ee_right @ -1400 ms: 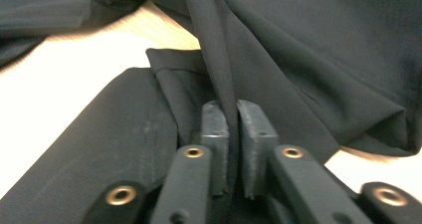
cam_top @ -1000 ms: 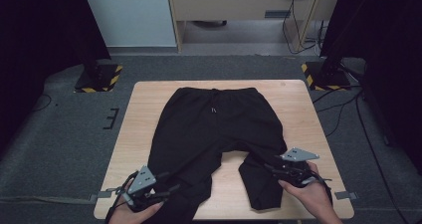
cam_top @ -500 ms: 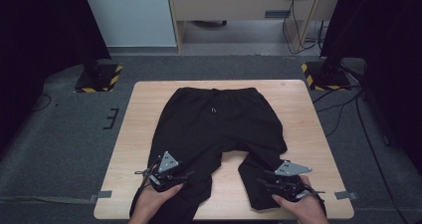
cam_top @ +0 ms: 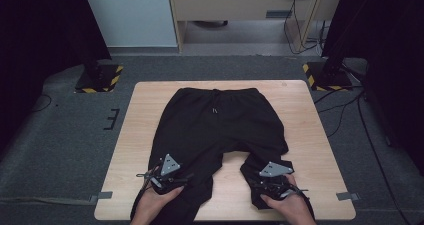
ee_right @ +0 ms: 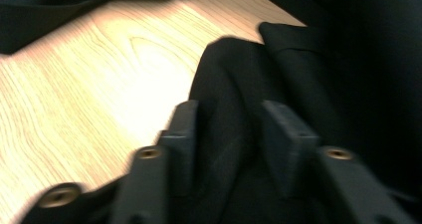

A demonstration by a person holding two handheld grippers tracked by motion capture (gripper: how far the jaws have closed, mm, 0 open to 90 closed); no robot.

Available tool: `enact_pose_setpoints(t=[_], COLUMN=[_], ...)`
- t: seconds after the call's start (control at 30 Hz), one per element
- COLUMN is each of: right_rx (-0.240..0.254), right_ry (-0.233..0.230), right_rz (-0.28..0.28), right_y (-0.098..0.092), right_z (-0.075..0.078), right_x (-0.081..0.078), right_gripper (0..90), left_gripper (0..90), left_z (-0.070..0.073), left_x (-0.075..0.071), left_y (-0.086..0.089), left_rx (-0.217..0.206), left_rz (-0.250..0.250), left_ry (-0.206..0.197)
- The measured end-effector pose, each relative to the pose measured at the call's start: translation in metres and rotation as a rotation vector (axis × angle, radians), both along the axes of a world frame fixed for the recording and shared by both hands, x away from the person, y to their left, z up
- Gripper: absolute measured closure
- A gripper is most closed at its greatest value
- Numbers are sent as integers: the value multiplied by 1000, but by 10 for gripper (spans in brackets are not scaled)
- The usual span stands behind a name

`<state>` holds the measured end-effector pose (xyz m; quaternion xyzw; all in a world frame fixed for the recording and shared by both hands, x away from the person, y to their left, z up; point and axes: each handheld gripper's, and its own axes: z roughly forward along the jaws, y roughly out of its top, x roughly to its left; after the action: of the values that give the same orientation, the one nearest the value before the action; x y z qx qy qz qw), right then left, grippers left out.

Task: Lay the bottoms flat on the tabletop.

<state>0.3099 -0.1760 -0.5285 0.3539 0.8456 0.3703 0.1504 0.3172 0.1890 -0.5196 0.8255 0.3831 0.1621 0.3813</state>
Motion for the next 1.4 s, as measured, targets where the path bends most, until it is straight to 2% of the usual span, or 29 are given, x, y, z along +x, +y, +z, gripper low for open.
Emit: enact_pose_setpoints(t=[0.1,0.2,0.4,0.5,0.57,0.63,0.73,0.83,0.93,1.0,1.1,1.17,1.23,1.3,1.4], right_rx=[-3,-2,-3,12,28,74,110,124,93,116,122,101,91,102,115], right_ry=[19,44,89,105,106,90,43,-1,-44,-53,-80,-76,-54,-41,-3], right_rz=[8,26,34,37,30,11,-10,-71,-127,-161,-234,-284,-309,-311,-279], right_y=[-8,-22,-62,-79,-86,-91,-93,-98,-104,-110,-125,-137,-146,-148,-145], right_z=[2,5,12,18,21,29,40,45,41,39,37,32,25,21,15], right_x=[-2,-11,-39,-54,-60,-63,-62,-53,-42,-36,-26,-20,-18,-21,-29], right_gripper=[784,803,807,791,737,653,586,569,550,550,582,629,655,643,566], left_gripper=[412,413,412,411,412,412,413,413,413,413,413,412,413,412,412], left_z=[-2,-5,-7,-8,-8,-8,-8,-8,-9,-9,-9,-10,-10,-10,-11], left_x=[0,0,1,1,2,2,1,1,1,1,1,1,1,1,1], left_y=[1,0,-1,-1,-1,-1,-2,-2,-1,-1,-2,-1,-1,-1,-1], left_rx=[5,19,30,31,32,33,37,37,37,38,37,34,33,33,27], left_rz=[4,2,2,3,5,5,4,3,1,1,2,3,4,5,10], left_ry=[6,13,19,20,19,20,17,14,14,15,18,19,17,17,16])
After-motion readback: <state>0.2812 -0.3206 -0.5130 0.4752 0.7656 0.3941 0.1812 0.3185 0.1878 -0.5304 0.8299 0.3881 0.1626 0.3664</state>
